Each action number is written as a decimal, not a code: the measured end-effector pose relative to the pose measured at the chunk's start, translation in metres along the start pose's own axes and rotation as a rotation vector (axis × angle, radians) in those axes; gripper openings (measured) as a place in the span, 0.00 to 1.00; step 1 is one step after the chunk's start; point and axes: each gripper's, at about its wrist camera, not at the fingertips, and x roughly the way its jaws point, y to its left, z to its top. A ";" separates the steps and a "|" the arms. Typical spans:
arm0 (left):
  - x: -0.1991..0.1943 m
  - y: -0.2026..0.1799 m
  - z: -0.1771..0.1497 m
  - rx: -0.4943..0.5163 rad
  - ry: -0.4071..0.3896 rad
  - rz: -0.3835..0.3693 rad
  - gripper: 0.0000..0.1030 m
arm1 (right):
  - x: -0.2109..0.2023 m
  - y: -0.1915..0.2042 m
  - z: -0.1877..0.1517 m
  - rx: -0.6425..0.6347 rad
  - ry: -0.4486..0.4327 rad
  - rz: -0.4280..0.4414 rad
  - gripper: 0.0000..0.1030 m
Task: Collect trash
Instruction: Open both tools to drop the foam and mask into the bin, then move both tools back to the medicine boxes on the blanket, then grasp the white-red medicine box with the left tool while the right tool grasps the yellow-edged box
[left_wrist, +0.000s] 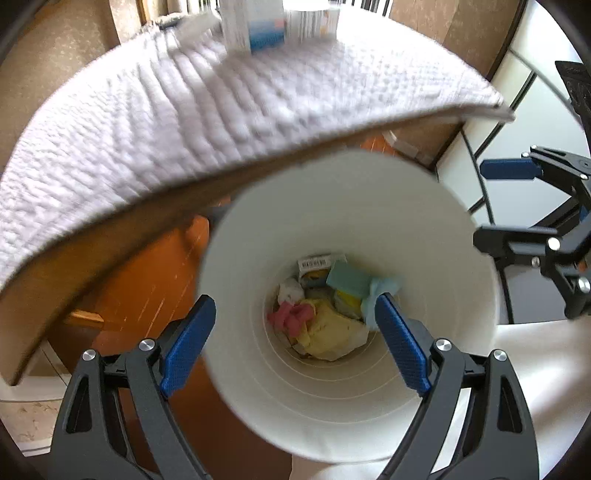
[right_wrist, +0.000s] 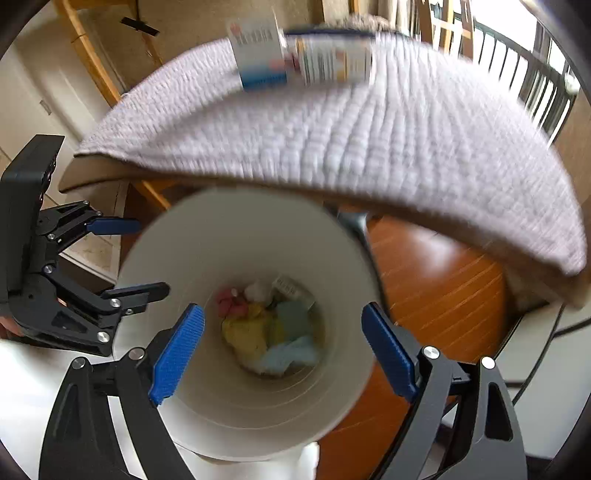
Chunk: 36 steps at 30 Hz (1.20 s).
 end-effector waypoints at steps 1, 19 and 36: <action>-0.012 0.001 0.003 -0.003 -0.029 -0.010 0.87 | -0.010 0.001 0.005 -0.028 -0.030 -0.034 0.84; -0.074 0.047 0.116 -0.210 -0.384 -0.020 0.99 | -0.002 -0.050 0.110 -0.032 -0.241 -0.190 0.96; -0.022 0.059 0.160 -0.125 -0.319 -0.060 0.59 | 0.045 -0.060 0.169 -0.049 -0.227 -0.053 0.89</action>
